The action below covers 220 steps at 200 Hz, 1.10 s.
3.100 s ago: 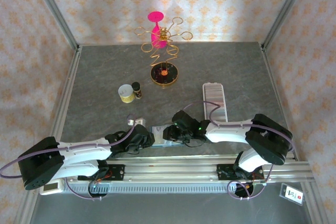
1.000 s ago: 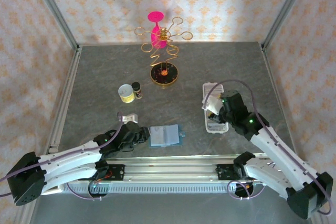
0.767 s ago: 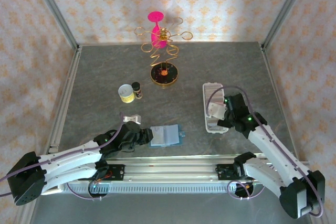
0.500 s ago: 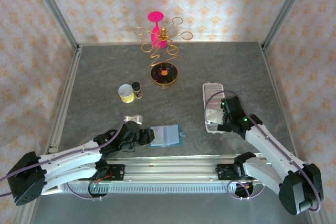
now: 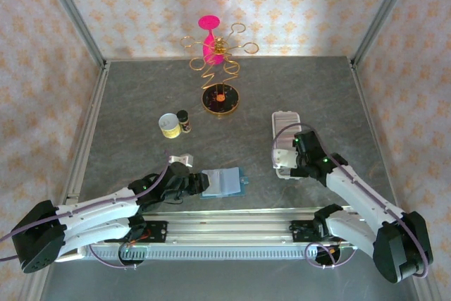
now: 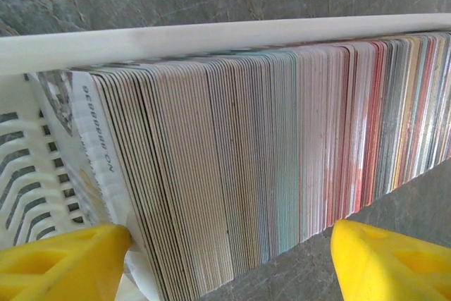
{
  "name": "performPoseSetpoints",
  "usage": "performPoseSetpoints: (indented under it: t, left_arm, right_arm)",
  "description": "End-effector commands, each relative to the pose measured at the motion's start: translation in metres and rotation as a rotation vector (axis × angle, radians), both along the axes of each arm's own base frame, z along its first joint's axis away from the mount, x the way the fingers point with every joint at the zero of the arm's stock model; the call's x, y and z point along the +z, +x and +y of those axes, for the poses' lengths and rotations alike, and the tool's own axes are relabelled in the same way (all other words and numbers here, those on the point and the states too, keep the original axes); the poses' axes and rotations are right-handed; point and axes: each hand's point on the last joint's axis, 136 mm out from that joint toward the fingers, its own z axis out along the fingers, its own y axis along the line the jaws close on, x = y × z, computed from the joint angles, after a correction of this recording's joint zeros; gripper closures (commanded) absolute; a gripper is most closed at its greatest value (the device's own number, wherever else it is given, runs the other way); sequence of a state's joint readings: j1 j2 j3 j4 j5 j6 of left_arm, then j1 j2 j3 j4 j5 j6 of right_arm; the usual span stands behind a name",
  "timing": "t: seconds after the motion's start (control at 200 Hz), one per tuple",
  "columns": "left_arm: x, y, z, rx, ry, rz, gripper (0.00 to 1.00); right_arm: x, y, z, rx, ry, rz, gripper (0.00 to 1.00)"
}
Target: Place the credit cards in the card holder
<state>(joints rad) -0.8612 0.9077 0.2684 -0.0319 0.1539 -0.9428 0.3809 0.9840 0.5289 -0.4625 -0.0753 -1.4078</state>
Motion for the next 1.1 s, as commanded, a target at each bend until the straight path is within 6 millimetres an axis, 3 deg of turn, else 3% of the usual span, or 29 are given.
performPoseSetpoints:
  t: [0.0,0.295,0.36,0.491,0.566,0.621,0.866,1.096]
  left_arm:
    - [0.006,0.003,-0.005,-0.008,-0.024,-0.018,0.52]
    - [0.006,0.003,-0.005,-0.004,-0.027,-0.014,0.52]
    - [0.005,0.003,-0.005,-0.005,-0.027,-0.011,0.53]
    - [0.004,0.002,-0.005,-0.004,-0.030,-0.008,0.54]
    - [0.003,0.001,-0.004,-0.006,-0.030,-0.006,0.54]
    - [0.002,0.001,-0.004,-0.005,-0.031,-0.005,0.54]
    - [0.002,0.001,-0.005,-0.009,-0.034,-0.003,0.55]
    - [0.002,0.000,-0.006,-0.013,-0.037,-0.001,0.57]
  right_arm:
    - [-0.005,0.002,0.009,0.019,0.025,-0.002,0.23]
    - [-0.009,-0.001,0.019,0.033,0.036,0.030,0.23]
    - [-0.009,0.000,0.017,0.032,0.025,0.027,0.28]
    - [-0.002,0.002,0.018,0.023,0.031,0.015,0.49]
    - [0.001,0.002,0.017,0.017,0.030,0.011,0.51]
    - [0.003,0.002,0.015,0.015,0.027,0.004,0.59]
    - [0.005,-0.006,0.010,0.001,0.025,0.005,0.72]
    - [0.009,-0.009,0.008,-0.010,0.024,0.001,0.77]
